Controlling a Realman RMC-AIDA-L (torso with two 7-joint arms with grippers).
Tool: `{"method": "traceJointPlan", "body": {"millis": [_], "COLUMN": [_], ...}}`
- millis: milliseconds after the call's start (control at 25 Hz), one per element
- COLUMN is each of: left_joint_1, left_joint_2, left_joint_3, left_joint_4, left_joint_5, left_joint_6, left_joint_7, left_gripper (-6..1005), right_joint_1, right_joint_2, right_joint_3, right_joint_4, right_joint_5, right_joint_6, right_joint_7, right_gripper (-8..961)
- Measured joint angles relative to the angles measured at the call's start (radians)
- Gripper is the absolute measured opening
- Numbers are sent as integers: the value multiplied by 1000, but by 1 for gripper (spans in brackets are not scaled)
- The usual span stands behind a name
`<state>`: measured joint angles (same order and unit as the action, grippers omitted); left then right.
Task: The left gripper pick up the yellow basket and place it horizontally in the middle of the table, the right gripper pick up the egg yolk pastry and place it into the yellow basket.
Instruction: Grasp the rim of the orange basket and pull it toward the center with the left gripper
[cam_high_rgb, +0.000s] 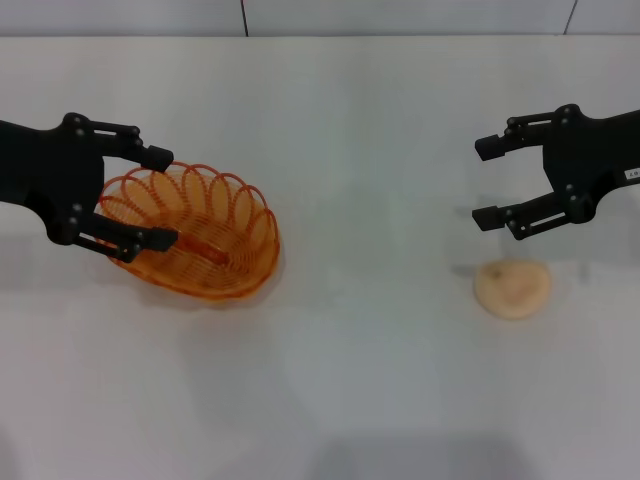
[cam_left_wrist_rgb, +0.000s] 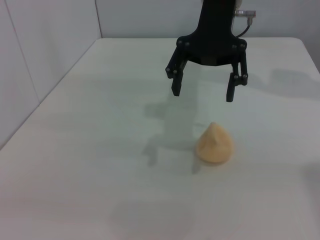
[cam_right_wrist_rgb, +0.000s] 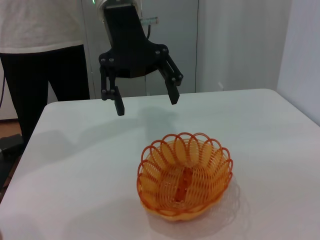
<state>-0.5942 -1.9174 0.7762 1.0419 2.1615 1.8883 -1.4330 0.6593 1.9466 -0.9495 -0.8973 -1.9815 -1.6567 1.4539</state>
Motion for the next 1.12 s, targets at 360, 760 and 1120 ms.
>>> {"method": "traceJointPlan", "body": {"millis": [360, 760, 1120], "left_joint_1": [1, 5, 79], "left_joint_2": [-1, -6, -73], "left_joint_3": [0, -5, -38], "left_joint_4": [1, 12, 307], "left_joint_5": [0, 0, 6], "left_joint_6": [0, -12, -36], "left_joint_7": [3, -39, -381], "left_gripper": [868, 866, 864], "right_joint_1": [0, -5, -6], "right_joint_2": [2, 6, 9], "right_joint_3": [0, 0, 0], "right_joint_4": [0, -7, -16], "right_joint_5": [2, 3, 0], "right_joint_6": [3, 8, 12], "right_joint_7": [0, 6, 9], "right_gripper": [842, 842, 841]}}
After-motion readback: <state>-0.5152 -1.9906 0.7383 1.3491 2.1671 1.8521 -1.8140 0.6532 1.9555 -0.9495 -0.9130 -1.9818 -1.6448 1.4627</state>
